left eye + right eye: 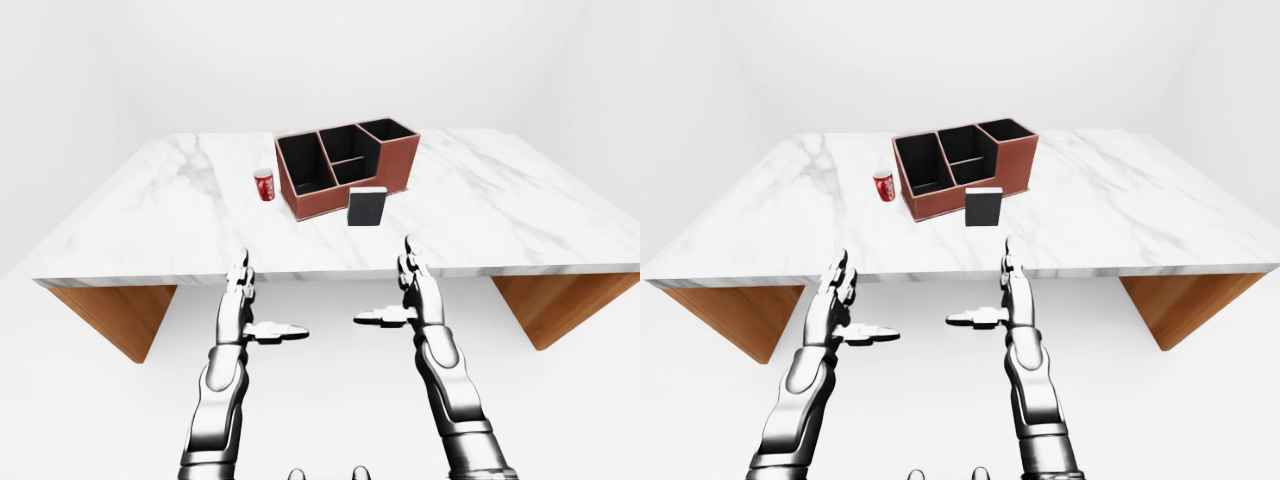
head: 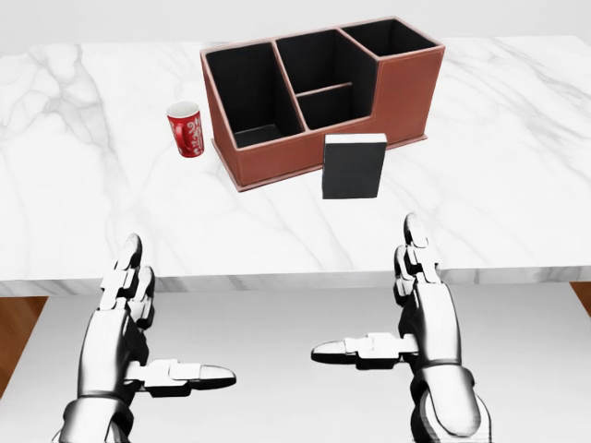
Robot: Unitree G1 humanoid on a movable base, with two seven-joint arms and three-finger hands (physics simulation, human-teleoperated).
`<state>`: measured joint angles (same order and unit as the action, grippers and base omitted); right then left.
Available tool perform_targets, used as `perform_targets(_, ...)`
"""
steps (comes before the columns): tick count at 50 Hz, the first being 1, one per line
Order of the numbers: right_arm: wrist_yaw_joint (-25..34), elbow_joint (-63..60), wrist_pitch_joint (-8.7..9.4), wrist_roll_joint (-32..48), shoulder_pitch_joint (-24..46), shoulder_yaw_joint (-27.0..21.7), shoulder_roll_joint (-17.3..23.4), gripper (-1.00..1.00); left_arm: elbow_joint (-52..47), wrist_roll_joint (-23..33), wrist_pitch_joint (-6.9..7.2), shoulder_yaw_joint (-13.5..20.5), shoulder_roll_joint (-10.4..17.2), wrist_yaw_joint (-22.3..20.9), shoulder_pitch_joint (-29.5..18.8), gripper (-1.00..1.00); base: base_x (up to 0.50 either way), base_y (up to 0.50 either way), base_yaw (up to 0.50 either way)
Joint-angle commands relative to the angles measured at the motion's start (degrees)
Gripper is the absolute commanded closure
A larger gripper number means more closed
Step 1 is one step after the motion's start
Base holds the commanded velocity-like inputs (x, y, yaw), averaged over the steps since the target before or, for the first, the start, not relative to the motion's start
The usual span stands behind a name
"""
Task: Pick up the book and place it in the left compartment of the caddy.
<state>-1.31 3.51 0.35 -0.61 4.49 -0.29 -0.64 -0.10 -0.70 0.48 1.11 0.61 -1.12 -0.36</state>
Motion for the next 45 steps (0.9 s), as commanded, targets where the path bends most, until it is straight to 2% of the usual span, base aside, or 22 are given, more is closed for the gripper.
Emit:
perform_targets(1,-2.8,3.0,2.93,-2.2,9.1,0.1,-0.3,-1.0,-1.0,-1.4,2.04,2.1,1.2,-2.1,-1.8,-1.0,0.0,0.0,0.0)
perform_targets(2,-2.8,2.9,3.01,-2.2,9.1,0.1,-0.2,-1.0,-1.0,-1.4,2.08,2.1,1.2,-2.1,-1.8,-1.0,0.0,0.0,0.0)
perform_targets(4,-2.8,1.1,4.54,-2.6,9.2,-0.2,0.2,-1.0,-2.2,-0.9,2.94,2.0,1.5,-2.2,-2.5,-1.0,0.0,0.0,0.0)
perform_targets(7,-2.4,-1.6,4.65,-2.4,9.3,-0.4,0.9,-1.0,-3.3,-1.5,4.52,2.4,1.7,-2.7,-3.9,-1.0,0.0,0.0,0.0)
perform_targets(17,-4.1,-6.0,4.65,-1.6,13.1,-1.3,1.8,-1.0,-3.7,-2.7,4.52,5.9,5.6,-2.9,-13.9,-1.0,0.0,0.0,0.0)
perform_targets(21,-4.1,-7.1,4.65,-1.9,14.0,-1.3,1.6,-1.0,-2.8,-3.2,4.52,6.7,6.5,-2.8,-16.2,-1.0,0.0,0.0,0.0)
perform_targets(30,-3.6,-10.7,4.65,-2.9,14.7,-1.4,1.8,-1.0,-4.6,-3.6,4.52,7.1,7.7,-2.3,-18.4,-1.0,0.02,-0.01,0.0)
perform_targets(45,-3.2,-11.5,4.65,-2.1,15.8,-0.7,1.5,-1.0,-7.4,-4.0,4.52,7.6,8.1,-1.9,-19.3,-1.0,0.27,-0.14,0.0)
